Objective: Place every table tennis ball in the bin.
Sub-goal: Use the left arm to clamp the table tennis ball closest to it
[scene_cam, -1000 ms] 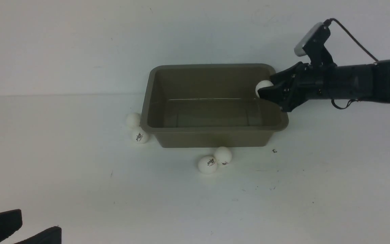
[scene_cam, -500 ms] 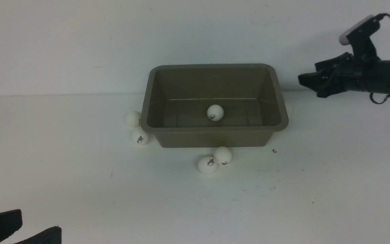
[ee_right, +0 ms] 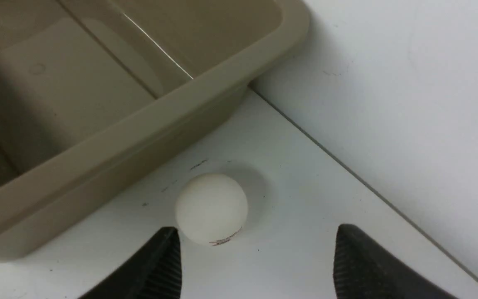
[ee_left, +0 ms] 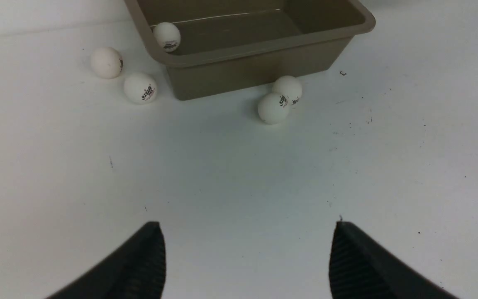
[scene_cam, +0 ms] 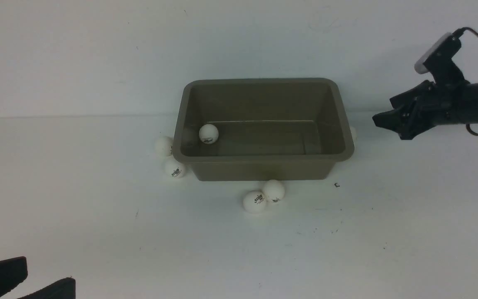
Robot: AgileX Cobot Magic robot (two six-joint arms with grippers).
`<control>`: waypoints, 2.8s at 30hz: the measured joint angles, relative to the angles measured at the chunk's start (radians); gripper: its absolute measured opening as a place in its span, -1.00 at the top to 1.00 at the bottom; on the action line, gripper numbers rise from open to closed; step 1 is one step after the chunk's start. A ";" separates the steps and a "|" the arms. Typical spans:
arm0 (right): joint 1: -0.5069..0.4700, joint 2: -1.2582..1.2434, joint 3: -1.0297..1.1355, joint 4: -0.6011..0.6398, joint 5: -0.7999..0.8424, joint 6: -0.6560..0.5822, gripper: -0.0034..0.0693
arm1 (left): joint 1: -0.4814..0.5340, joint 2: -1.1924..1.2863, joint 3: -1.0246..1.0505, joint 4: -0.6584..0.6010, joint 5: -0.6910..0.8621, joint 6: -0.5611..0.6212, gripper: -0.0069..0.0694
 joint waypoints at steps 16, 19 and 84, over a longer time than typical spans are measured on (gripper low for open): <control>-0.025 0.034 -0.012 0.261 0.161 0.058 -0.34 | 0.000 0.000 0.000 0.000 0.049 0.000 -0.43; -0.027 0.042 -0.060 0.220 0.153 0.083 -0.34 | 0.000 0.000 0.000 0.000 0.050 0.000 -0.43; 0.070 0.291 -0.242 0.124 -0.024 0.041 0.25 | 0.000 0.000 0.000 0.000 0.076 0.000 -0.43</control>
